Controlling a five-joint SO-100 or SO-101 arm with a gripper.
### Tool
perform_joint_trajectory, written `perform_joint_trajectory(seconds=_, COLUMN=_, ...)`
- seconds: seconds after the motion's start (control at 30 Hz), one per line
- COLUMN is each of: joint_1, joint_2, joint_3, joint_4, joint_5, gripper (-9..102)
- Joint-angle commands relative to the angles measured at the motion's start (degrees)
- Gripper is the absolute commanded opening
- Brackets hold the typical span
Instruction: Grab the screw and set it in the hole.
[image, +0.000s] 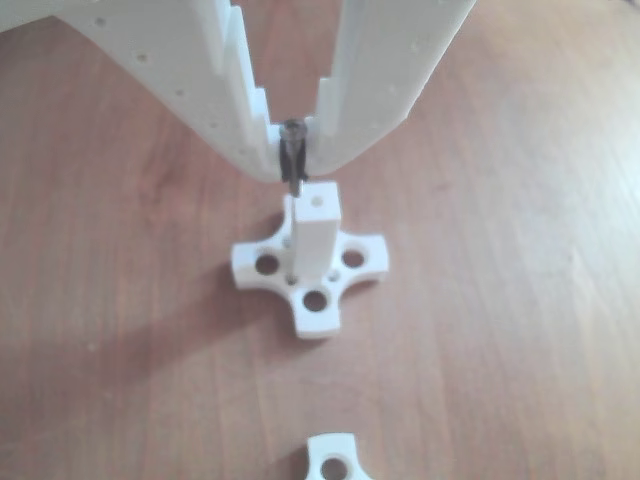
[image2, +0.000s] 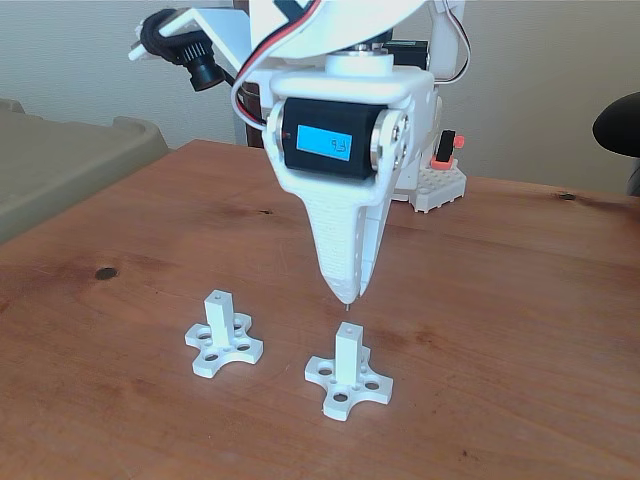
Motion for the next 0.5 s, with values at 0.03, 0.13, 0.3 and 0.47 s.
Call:
perform_joint_trajectory(seconds=0.03, joint_1=-0.6, joint_2=0.4, joint_3=-5.0, joint_4=-0.3, joint_5=0.7, gripper=-4)
perform_joint_trajectory(seconds=0.13, joint_1=-0.6, joint_2=-0.5, joint_3=-5.5, joint_4=-0.3, joint_5=0.7, gripper=-4)
perform_joint_trajectory(seconds=0.3, joint_1=-0.5, joint_2=-0.9, joint_3=-6.0, joint_4=-0.4, joint_5=0.7, gripper=-4)
perform_joint_trajectory(seconds=0.47, joint_1=-0.5, joint_2=-1.0, joint_3=-6.4, joint_4=-0.3, joint_5=0.7, gripper=-4)
